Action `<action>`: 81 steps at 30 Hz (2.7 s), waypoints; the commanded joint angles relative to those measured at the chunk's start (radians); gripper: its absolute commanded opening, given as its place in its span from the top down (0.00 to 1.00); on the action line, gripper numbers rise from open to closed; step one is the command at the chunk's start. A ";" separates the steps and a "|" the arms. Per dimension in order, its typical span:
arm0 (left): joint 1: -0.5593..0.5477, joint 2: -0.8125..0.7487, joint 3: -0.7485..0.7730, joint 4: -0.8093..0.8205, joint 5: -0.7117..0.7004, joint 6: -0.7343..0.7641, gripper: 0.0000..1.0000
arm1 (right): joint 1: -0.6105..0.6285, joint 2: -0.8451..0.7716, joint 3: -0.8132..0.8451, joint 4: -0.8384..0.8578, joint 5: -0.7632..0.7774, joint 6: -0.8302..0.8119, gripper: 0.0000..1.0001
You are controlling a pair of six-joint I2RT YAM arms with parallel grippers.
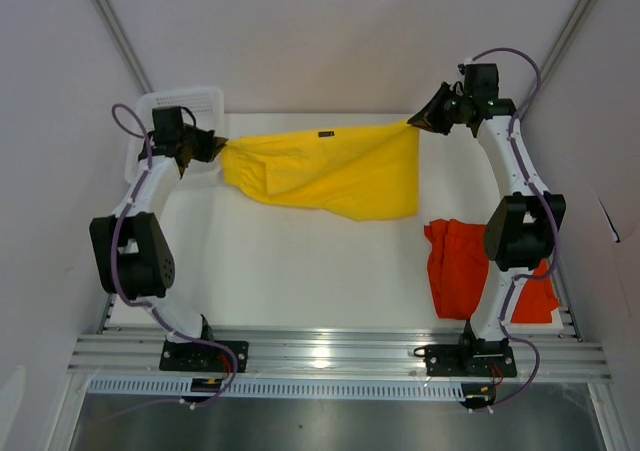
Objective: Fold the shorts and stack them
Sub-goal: Fold the shorts
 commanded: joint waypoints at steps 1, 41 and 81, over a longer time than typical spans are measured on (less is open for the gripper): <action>-0.013 0.130 0.107 0.119 -0.002 -0.028 1.00 | -0.019 0.041 0.010 0.101 0.033 0.045 1.00; -0.173 0.024 0.072 0.213 0.083 0.199 0.01 | 0.162 0.265 -0.279 0.589 -0.258 0.151 0.76; -0.239 -0.564 -0.496 0.079 -0.143 0.374 0.01 | 0.375 0.446 0.092 0.530 -0.252 0.216 0.28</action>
